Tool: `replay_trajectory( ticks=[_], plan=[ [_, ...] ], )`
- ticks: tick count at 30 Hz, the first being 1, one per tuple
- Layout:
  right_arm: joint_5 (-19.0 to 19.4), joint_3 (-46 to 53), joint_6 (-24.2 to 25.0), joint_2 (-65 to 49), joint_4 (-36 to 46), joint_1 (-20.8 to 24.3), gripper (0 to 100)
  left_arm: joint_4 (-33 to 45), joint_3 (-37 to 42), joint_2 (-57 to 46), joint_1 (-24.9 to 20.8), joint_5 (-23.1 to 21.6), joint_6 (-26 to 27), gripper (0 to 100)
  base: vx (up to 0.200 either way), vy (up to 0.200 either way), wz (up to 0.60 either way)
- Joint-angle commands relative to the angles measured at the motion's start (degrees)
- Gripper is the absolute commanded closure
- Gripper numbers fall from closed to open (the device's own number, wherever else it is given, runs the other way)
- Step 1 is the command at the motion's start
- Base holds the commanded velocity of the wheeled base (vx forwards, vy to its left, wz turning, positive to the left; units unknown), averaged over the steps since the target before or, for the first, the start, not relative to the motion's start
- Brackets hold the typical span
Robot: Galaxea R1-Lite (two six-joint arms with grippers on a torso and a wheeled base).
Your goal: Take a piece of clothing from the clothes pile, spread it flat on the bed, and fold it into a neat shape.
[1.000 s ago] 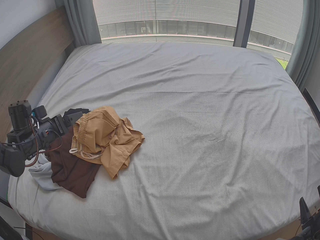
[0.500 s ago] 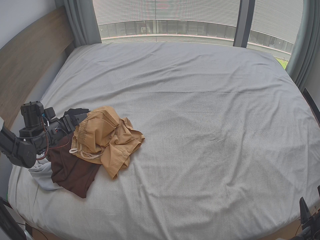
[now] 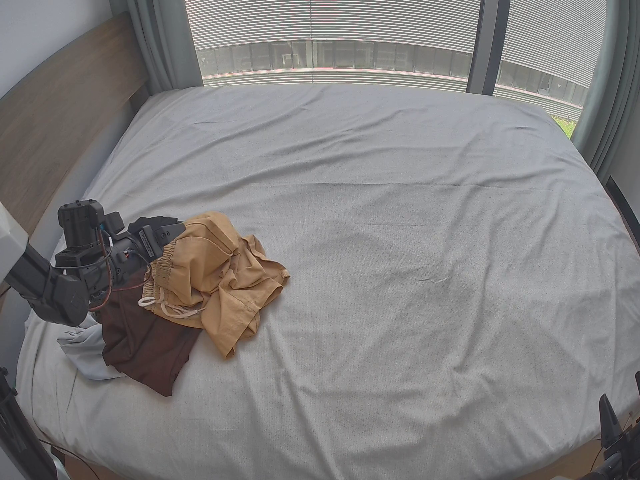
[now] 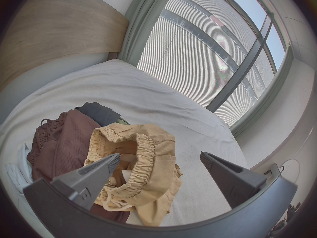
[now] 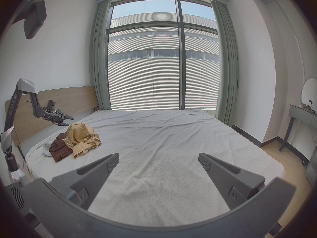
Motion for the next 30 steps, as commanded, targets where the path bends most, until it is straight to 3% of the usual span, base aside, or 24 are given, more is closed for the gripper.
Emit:
replay_trajectory(
  ticks=[1, 12, 30],
  plan=[
    [0.03, 1.01, 0.02, -0.84, 0.0, 0.04, 0, -0.55, -1.83, 2.86, -0.48, -0.18, -0.04, 0, 0.0, 0.0, 0.0],
    [-0.06, 1.01, 0.02, -0.84, 0.0, 0.04, 0, -6.09, -6.14, 10.59, -1.19, -0.27, -0.21, 0, 0.0, 0.0, 0.0],
    [0.03, 1.01, -0.07, -0.84, 0.0, 0.04, 0, -6.17, -11.41, 13.41, -2.24, 0.26, -1.27, 0, 0.0, 0.0, 0.0]
  ],
)
